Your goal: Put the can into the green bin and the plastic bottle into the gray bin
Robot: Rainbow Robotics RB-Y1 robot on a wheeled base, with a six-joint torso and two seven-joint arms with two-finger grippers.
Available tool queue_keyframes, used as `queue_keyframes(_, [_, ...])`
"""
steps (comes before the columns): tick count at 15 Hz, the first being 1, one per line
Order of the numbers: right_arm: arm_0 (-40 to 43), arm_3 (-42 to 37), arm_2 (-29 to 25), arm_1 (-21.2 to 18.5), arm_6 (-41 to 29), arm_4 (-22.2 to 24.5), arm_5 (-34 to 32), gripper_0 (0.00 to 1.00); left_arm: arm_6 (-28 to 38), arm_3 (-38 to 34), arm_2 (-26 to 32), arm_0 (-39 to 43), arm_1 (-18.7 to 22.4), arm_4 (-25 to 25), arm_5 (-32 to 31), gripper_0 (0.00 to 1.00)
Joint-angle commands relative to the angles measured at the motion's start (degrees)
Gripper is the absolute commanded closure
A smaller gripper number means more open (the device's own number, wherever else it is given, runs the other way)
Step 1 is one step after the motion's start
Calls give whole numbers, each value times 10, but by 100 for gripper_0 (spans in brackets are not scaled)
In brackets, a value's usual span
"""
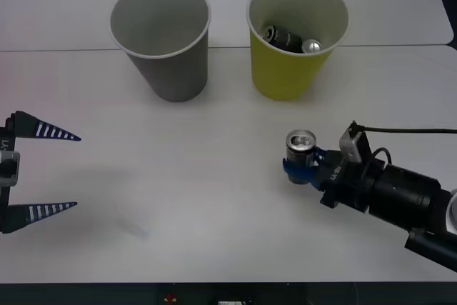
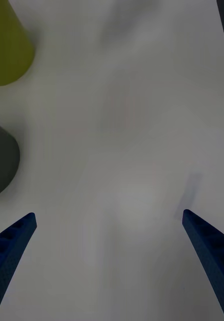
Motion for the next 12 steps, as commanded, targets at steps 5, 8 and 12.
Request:
queue_keyframes(5, [29,-159,-93,-46,-332,161,-77,100,0,0,0,0,0,0,0,0])
queue_keyframes(8, [26,-223,-171,-18,-461,235,-190,100,0,0,0,0,0,0,0,0])
queue_keyframes(12, [-21,-269,-233,3,-562,274,-297,100,0,0,0,0,0,0,0,0])
